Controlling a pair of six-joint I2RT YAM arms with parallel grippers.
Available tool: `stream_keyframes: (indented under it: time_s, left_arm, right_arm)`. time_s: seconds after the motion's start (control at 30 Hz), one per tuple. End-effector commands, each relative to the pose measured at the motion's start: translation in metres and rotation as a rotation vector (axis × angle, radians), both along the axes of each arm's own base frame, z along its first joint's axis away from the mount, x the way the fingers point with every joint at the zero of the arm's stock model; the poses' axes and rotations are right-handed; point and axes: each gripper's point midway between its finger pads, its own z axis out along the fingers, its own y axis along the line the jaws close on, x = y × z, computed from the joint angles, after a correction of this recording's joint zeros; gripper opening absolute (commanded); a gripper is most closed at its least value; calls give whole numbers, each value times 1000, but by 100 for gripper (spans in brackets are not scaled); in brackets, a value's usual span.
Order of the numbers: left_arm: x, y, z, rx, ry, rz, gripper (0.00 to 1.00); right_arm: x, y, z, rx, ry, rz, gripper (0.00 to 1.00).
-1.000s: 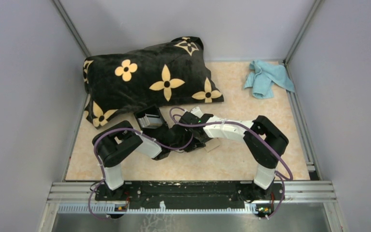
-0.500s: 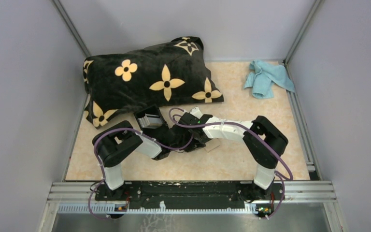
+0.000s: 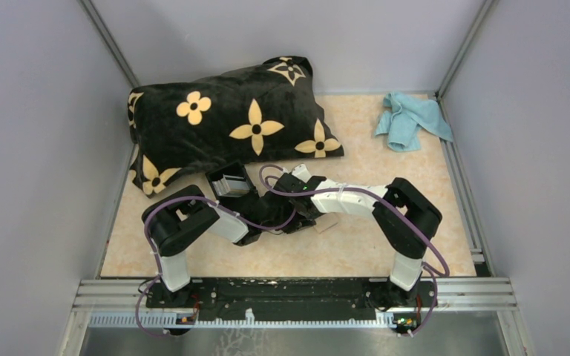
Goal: Put the credit cards into the card holder
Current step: Close the card holder at the center of the board.
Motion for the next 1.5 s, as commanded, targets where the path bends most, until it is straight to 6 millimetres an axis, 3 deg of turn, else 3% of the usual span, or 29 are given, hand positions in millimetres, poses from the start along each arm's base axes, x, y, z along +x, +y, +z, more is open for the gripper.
stream_keyframes:
  time_s: [0.0, 0.47, 1.2, 1.47]
  left_arm:
    - [-26, 55, -76, 300, 117, 7, 5]
    - [-29, 55, -79, 304, 124, 3, 4]
    - [-28, 51, -79, 285, 125, 15, 0]
    - [-24, 46, -73, 258, 108, 9, 0]
  right_arm:
    - [-19, 17, -35, 37, 65, 12, 11]
    - [-39, 3, -63, 50, 142, -37, 11]
    - [-52, 32, -93, 59, 154, -22, 6]
    - [-65, 29, -114, -14, 162, -42, 6]
